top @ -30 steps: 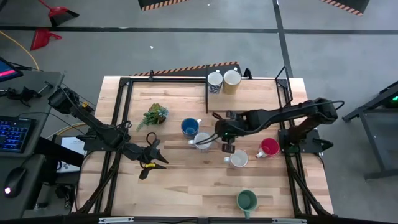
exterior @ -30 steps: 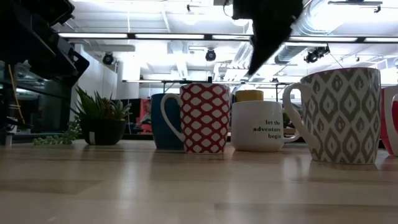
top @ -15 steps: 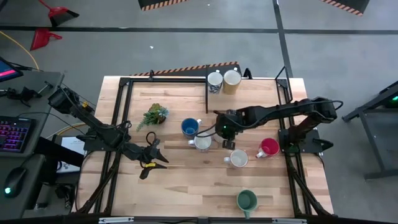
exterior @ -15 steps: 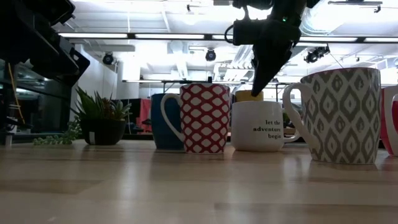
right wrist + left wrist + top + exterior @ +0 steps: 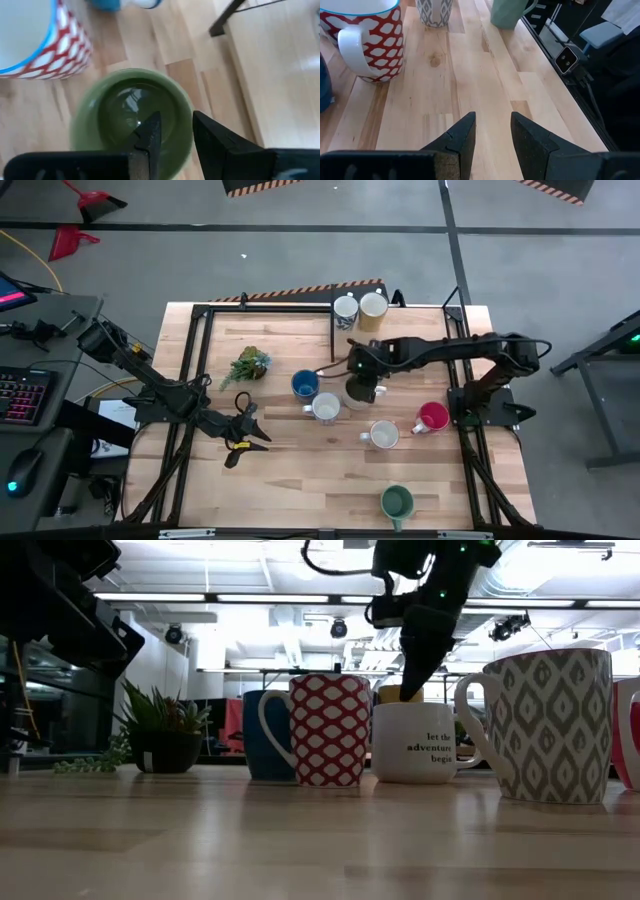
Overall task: Place coffee mugs
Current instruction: Put the white green mug on the shelf
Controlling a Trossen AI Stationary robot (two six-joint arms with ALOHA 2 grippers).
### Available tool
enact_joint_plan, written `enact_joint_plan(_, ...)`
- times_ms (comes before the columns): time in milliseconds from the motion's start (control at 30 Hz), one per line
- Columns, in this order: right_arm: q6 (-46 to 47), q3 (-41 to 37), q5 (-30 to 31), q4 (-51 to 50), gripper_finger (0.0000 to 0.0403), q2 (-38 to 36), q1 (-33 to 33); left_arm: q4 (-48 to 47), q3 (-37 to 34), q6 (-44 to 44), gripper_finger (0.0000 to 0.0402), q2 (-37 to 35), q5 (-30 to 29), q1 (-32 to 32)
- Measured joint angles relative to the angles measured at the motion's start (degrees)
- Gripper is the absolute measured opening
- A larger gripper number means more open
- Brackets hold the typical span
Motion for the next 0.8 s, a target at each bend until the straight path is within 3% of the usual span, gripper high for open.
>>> enact_joint_plan(800,-2.5,0.0,-0.9,-1.5,0.0092,8.5,-2.0,-0.4,0.0,0.0,0.0113,0.0,0.0,0.0)
